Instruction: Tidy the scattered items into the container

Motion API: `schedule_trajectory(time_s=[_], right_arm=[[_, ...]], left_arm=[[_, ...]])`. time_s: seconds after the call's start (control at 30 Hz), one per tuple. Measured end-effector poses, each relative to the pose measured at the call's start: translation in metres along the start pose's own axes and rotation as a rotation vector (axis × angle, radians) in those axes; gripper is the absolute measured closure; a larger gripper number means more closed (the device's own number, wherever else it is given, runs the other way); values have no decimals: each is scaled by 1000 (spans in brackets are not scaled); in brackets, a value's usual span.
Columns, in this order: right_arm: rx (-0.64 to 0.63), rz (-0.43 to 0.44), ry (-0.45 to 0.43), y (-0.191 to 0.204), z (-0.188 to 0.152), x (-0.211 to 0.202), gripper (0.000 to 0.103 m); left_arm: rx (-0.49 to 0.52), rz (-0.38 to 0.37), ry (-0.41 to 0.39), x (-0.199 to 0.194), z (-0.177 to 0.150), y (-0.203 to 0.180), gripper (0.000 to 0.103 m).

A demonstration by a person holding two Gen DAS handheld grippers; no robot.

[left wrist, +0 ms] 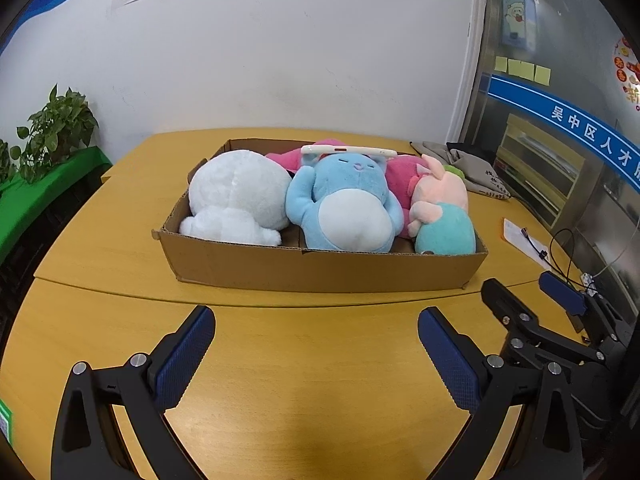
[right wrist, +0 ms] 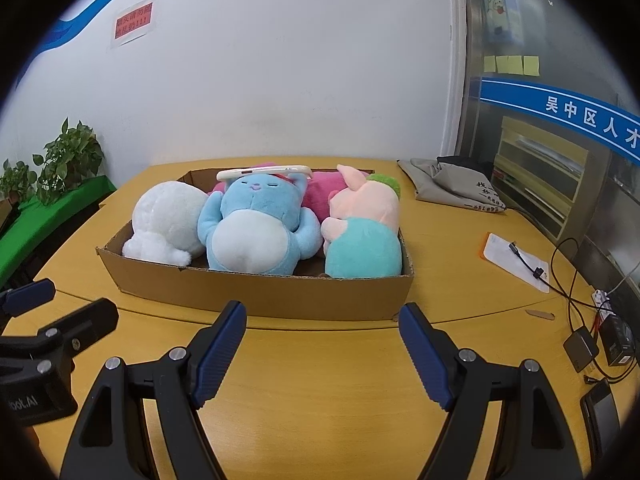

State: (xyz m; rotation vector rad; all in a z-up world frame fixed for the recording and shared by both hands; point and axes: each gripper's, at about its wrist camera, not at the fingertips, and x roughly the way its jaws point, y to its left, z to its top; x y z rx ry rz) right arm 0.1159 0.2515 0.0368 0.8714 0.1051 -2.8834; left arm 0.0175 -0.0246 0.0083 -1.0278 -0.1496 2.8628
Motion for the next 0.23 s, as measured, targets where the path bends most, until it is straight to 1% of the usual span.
schedule_trajectory(time_s=[0.07, 0.23], right_arm=[[-6, 3, 3, 2, -1, 1, 24], [-11, -6, 13, 1, -4, 3, 24]], left_arm=[[4, -11, 1, 0, -2, -2, 0], [26, -7, 11, 5, -6, -9, 0]])
